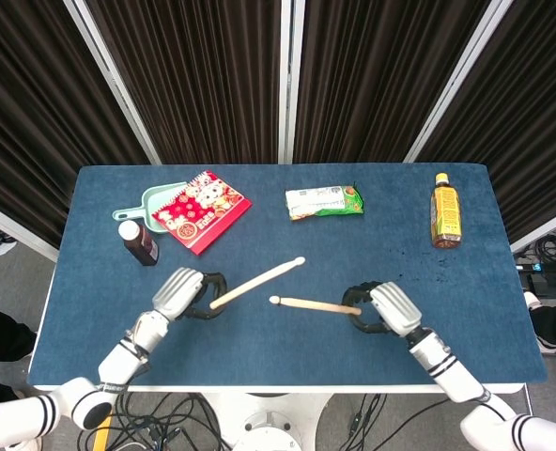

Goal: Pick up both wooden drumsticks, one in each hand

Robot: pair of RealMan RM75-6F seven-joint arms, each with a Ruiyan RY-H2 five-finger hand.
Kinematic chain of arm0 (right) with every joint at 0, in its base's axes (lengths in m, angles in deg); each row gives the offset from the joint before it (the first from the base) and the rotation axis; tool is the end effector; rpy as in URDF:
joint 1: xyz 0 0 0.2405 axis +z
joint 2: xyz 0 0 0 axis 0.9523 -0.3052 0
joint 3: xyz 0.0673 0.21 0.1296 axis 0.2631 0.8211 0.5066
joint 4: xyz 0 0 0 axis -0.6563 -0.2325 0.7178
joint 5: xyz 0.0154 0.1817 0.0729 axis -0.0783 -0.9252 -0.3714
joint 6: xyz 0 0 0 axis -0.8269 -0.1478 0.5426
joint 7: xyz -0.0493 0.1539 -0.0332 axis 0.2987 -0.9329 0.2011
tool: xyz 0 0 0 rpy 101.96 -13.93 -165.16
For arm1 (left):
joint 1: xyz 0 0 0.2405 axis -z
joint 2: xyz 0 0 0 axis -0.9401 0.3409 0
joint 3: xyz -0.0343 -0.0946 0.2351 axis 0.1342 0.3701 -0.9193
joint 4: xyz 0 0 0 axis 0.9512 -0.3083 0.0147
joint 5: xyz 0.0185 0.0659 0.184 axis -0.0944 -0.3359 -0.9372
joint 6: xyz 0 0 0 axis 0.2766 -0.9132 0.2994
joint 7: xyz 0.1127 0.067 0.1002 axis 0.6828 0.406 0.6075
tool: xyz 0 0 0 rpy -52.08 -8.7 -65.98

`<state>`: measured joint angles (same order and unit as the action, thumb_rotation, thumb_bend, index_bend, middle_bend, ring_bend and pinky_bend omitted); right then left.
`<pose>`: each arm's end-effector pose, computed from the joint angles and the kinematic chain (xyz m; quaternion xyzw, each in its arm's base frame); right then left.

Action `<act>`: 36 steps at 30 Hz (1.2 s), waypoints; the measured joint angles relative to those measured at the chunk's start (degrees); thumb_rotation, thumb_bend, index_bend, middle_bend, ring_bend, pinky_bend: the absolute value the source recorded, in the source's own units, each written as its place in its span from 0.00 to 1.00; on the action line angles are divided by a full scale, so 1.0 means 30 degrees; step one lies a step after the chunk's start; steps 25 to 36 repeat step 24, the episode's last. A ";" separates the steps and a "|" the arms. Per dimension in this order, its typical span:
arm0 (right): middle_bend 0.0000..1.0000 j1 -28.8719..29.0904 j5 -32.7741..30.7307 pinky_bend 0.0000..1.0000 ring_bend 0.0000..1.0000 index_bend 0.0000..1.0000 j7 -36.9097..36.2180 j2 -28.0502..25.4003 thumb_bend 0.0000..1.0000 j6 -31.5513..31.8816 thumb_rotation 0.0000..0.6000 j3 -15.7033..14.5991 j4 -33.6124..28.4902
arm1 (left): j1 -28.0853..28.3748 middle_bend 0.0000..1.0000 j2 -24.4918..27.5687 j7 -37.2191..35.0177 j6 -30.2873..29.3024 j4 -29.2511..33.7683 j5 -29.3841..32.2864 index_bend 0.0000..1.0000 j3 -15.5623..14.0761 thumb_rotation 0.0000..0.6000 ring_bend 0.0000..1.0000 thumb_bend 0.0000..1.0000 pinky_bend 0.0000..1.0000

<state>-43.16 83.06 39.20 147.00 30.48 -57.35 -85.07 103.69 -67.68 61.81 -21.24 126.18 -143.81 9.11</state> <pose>-0.2153 -0.2912 0.0082 0.6819 -0.4708 0.5006 0.2504 -0.1478 0.3098 -0.0178 -0.6649 -0.4925 -0.5044 0.2469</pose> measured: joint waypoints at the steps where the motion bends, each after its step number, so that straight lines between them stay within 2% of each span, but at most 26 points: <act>1: 0.62 0.0097 0.0053 0.48 0.46 0.66 -0.0132 0.0166 0.80 0.0033 1.00 0.0007 0.0018 | 0.0149 0.67 -0.0104 -0.0313 -0.0026 -0.0157 -0.0212 0.64 -0.0008 1.00 0.78 0.48 0.91; 15: 0.62 0.1002 0.0272 0.48 0.46 0.67 -0.0840 0.1980 0.80 0.0740 1.00 0.0418 0.0219 | 0.1727 0.67 -0.1401 -0.2873 -0.0452 -0.2003 -0.1783 0.64 -0.0484 0.97 0.78 0.48 0.91; 36: 0.62 0.1092 0.0036 0.48 0.46 0.67 -0.0694 0.1987 0.80 0.0676 1.00 0.0245 0.0283 | 0.1880 0.67 -0.1420 -0.3312 -0.0974 -0.2001 -0.1910 0.64 -0.0800 0.96 0.78 0.48 0.91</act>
